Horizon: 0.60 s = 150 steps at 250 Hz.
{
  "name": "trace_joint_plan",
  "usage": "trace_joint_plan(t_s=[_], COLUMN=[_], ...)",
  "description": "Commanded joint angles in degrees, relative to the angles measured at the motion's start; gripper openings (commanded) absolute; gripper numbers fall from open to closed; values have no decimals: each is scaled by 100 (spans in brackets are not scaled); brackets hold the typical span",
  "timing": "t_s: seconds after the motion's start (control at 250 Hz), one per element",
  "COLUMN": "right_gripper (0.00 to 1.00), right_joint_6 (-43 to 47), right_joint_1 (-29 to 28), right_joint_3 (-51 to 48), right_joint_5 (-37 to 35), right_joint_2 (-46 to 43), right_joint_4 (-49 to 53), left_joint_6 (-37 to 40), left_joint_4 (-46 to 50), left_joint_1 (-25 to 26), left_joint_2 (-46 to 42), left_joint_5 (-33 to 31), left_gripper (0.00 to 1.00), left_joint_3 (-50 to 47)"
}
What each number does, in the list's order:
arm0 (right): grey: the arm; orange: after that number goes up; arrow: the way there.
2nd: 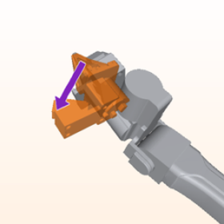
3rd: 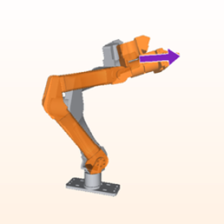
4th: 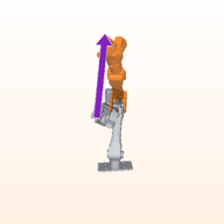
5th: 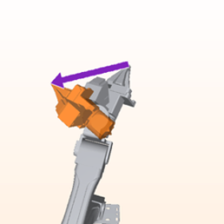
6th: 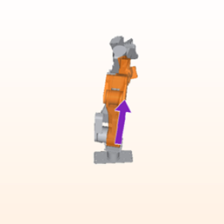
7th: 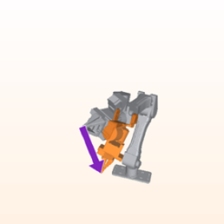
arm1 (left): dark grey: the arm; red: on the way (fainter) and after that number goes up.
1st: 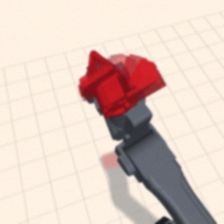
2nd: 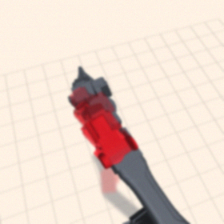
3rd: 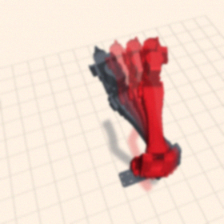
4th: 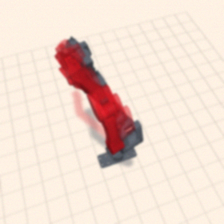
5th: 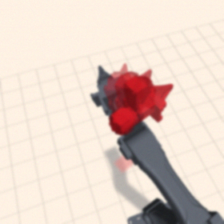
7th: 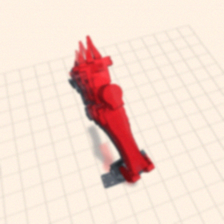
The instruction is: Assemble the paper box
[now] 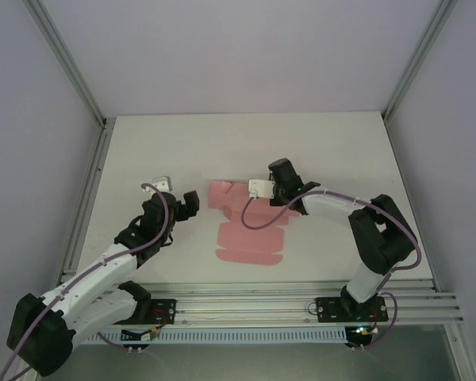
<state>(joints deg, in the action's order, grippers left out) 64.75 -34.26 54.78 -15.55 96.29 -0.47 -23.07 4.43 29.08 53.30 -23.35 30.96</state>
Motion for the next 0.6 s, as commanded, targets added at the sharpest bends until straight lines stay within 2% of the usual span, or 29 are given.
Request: trace_joint_plan(t_s=[0.0, 0.076, 0.148, 0.284, 0.383, 0.535, 0.595], right_gripper=[0, 0, 0, 0, 0, 0, 0], right_joint_6=[461, 629, 750, 1079, 1488, 1863, 1955], right_joint_1=[-79, -94, -104, -100, -103, -76, -76], right_joint_3=[-272, -422, -497, -540, -608, -462, -495], right_joint_5=[-150, -179, -201, 52, 443, 809, 865], right_joint_2=[-20, -37, -49, -102, -72, 84, 196], right_joint_4=[-1394, -1784, -2181, -2718, -3209, -2873, -3107], left_joint_6=[-440, -577, -546, -514, -525, -461, -459], left_joint_4=[337, 278, 49, -465, -701, -508, -496], left_joint_1=[-524, -908, -1034, -1213, -1472, -1855, -2000], left_joint_2=[202, 519, 824, 1252, 1663, 2535, 2811], left_joint_5=[369, 841, 1071, 1112, 1365, 1281, 1266], left_gripper=[100, 100, 100, 100, 100, 100, 100], left_joint_3=[238, 326, 371, 417, 624, 1237, 1442])
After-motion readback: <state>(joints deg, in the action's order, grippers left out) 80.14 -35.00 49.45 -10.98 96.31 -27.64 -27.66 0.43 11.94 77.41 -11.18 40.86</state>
